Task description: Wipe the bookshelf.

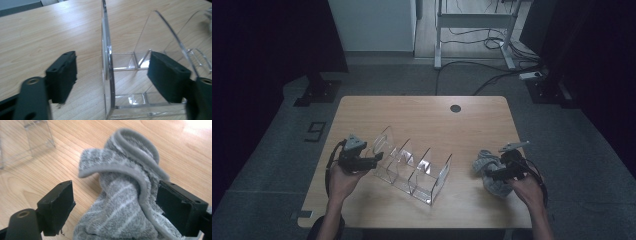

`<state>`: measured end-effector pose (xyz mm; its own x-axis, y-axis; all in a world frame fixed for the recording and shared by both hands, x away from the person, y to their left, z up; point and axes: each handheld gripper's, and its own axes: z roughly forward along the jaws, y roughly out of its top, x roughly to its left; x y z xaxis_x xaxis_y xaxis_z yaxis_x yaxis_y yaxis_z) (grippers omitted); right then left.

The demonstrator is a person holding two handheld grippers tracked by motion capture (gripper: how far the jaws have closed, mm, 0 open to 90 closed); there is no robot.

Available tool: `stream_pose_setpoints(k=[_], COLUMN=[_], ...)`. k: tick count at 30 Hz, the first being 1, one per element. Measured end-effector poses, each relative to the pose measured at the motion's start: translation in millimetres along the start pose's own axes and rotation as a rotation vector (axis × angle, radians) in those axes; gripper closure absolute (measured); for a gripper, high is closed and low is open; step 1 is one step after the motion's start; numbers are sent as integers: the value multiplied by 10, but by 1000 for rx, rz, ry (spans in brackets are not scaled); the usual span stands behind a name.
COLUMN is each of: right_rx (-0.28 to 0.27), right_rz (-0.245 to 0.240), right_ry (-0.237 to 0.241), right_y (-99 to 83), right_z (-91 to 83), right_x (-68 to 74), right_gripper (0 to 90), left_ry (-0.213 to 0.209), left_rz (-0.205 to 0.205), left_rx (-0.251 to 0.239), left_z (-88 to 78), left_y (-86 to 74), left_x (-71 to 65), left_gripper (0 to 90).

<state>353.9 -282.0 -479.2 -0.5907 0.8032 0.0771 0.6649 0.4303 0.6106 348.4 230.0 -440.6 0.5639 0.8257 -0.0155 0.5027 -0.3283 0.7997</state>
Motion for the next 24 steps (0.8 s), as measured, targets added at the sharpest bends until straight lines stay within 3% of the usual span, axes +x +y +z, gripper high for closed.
stream_pose_setpoints(k=[6, 11, 24], right_rx=[-31, -44, -61], right_rz=[-33, -56, -114], right_ry=[16, 34, 116], right_y=[66, 128, 397], right_z=[-66, -81, 50], right_x=[72, 130, 306], right_gripper=[123, 115, 113], left_ry=[-32, -33, -41], left_rz=[21, 55, 60], left_rx=[-3, 19, 59], left_z=[-82, -104, -136], left_y=[2, -45, -307], left_x=[-34, -80, -114], left_gripper=[83, 3, 0])
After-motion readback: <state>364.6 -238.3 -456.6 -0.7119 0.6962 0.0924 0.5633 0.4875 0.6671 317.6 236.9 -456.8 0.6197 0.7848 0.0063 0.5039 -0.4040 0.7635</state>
